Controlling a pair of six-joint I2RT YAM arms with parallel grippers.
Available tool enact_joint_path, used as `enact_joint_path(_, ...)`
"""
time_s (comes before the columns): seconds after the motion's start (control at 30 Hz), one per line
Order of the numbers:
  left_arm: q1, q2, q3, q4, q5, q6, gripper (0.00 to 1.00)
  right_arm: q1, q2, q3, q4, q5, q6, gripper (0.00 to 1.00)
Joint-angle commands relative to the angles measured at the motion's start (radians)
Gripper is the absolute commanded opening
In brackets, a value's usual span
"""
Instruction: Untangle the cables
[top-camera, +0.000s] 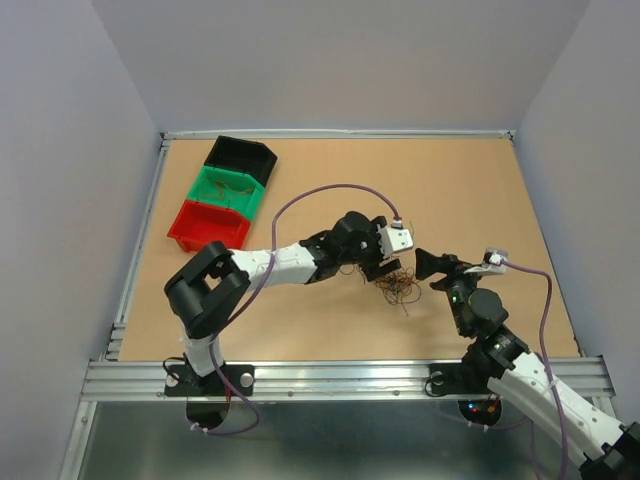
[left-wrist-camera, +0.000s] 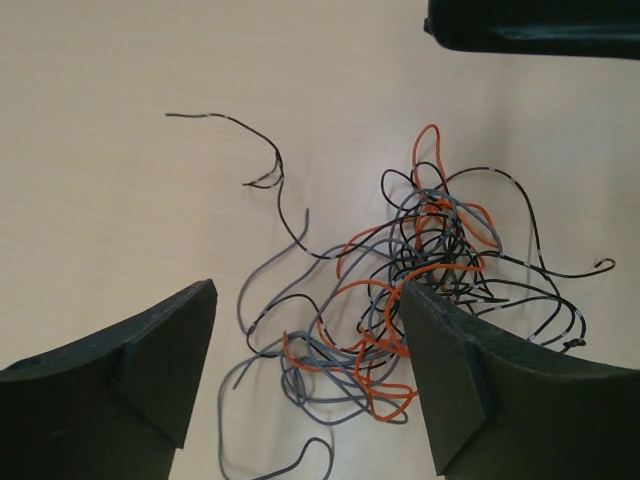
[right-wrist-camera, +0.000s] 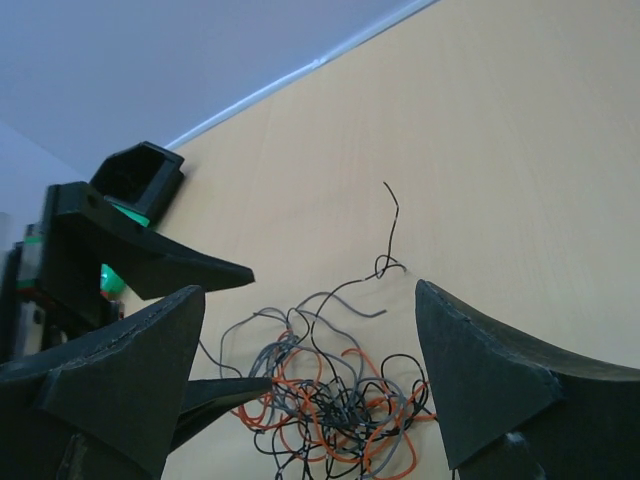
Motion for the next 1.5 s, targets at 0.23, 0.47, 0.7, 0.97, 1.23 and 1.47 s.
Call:
enact_joint_path(0.23, -0.034, 0.098, 0.087, -0.105, -0.05, 0.007, 0.66, 0.002, -0.007, -0.007, -0.004, -0.016, 0.0, 0.91)
enact_joint_path(0.47, -0.034, 0.065, 0.061, -0.113, -0.044, 0.043, 0.14, 0.003, -0.025, -0.009, -0.004, -0.062, -0.008, 0.91)
enact_joint_path(0.7, -0.018, -0.104, -0.055, -0.008, -0.044, 0.047, 0.0, 0.003, 0.001, -0.006, 0.016, -0.203, -0.06, 0.91)
enact_joint_path(0.97, 0.071, -0.325, -0.149, 0.067, 0.102, 0.001, 0.0, 0.002, 0.169, -0.033, 0.267, -0.387, -0.112, 0.88)
enact_joint_path(1.23, 0.095, -0.399, -0.18, 0.091, 0.149, -0.032, 0.0, 0.002, 0.497, -0.044, 0.656, -0.644, -0.126, 0.87)
enact_joint_path(1.47, 0.098, -0.394, -0.177, 0.082, 0.169, -0.035, 0.0, 0.002, 0.68, -0.04, 0.85, -0.693, -0.14, 0.87)
